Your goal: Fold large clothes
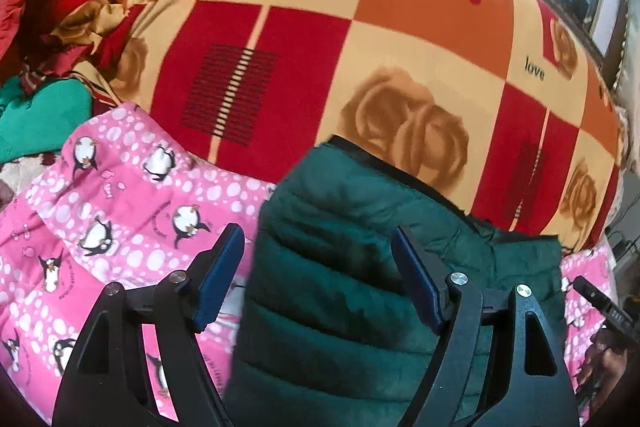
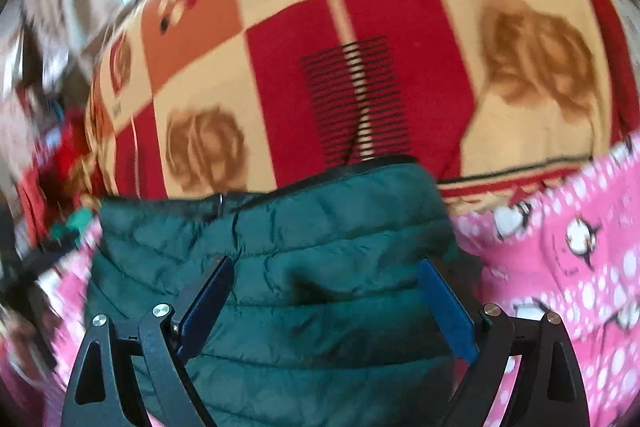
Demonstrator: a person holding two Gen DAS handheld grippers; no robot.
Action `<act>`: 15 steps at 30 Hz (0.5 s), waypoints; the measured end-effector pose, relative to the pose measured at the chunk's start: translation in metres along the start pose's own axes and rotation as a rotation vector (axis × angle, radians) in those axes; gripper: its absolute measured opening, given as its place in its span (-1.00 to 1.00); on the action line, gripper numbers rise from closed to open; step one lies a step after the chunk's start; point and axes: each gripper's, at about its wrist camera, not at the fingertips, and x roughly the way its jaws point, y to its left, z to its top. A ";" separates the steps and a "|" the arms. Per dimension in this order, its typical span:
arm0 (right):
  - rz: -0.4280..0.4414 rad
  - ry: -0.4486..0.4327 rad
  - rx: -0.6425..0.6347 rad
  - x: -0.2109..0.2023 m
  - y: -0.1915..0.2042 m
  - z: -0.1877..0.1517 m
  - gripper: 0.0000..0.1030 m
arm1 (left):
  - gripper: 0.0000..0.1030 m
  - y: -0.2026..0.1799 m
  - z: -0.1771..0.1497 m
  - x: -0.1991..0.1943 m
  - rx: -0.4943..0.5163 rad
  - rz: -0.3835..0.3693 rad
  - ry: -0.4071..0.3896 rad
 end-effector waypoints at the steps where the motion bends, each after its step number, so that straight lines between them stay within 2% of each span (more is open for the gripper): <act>1: -0.008 0.009 -0.020 0.007 0.004 0.001 0.78 | 0.49 -0.005 -0.001 0.009 0.007 0.014 0.015; 8: -0.074 0.085 -0.055 0.068 0.008 0.012 0.78 | 0.49 -0.016 -0.005 0.068 0.039 0.145 0.104; 15: -0.112 0.148 -0.023 0.108 -0.005 0.013 0.78 | 0.60 -0.016 -0.008 0.095 0.095 0.224 0.137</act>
